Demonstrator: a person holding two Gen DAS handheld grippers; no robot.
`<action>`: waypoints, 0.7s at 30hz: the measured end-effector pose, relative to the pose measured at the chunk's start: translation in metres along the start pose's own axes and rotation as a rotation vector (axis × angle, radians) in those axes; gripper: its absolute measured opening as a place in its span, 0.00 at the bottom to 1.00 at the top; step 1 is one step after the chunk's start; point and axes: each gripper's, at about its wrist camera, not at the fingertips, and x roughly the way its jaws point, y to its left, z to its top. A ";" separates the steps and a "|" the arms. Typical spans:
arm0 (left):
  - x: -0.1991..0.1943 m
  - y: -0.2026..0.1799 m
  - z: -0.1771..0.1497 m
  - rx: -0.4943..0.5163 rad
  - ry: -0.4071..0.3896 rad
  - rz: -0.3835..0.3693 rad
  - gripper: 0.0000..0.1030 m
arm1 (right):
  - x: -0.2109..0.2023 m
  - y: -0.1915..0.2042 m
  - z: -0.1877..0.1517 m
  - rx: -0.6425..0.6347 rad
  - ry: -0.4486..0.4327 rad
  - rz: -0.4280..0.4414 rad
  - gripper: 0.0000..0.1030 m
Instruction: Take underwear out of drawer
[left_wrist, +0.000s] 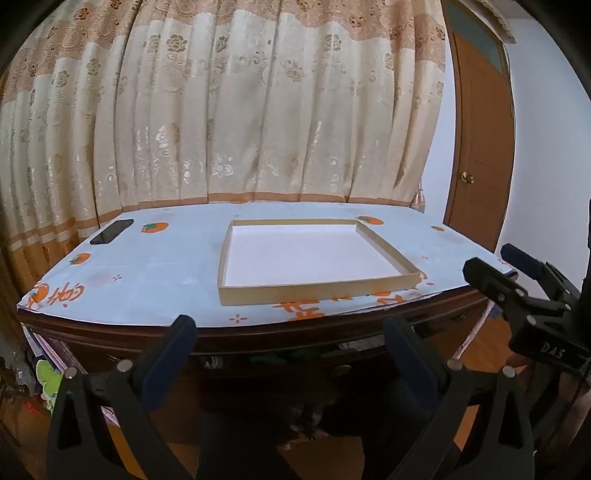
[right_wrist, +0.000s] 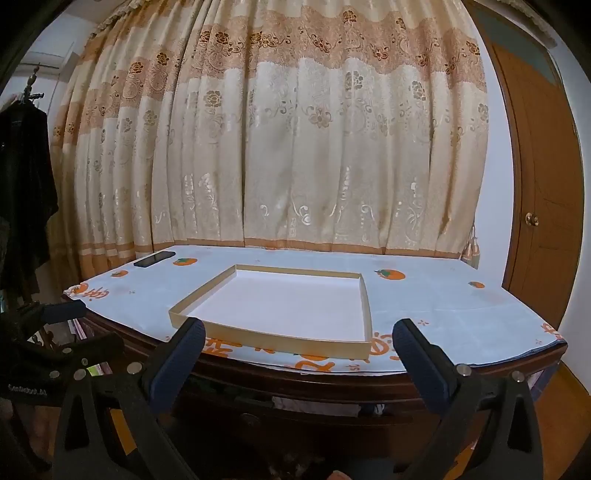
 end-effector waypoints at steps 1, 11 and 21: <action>0.000 0.000 0.000 0.000 0.000 0.001 1.00 | 0.000 0.000 0.000 0.000 -0.001 0.001 0.99; 0.000 0.001 0.001 -0.003 -0.002 0.003 1.00 | 0.000 0.003 -0.003 -0.006 0.001 0.002 0.99; 0.001 0.003 -0.001 -0.002 -0.001 0.000 1.00 | 0.005 0.004 -0.009 -0.007 0.025 0.003 0.99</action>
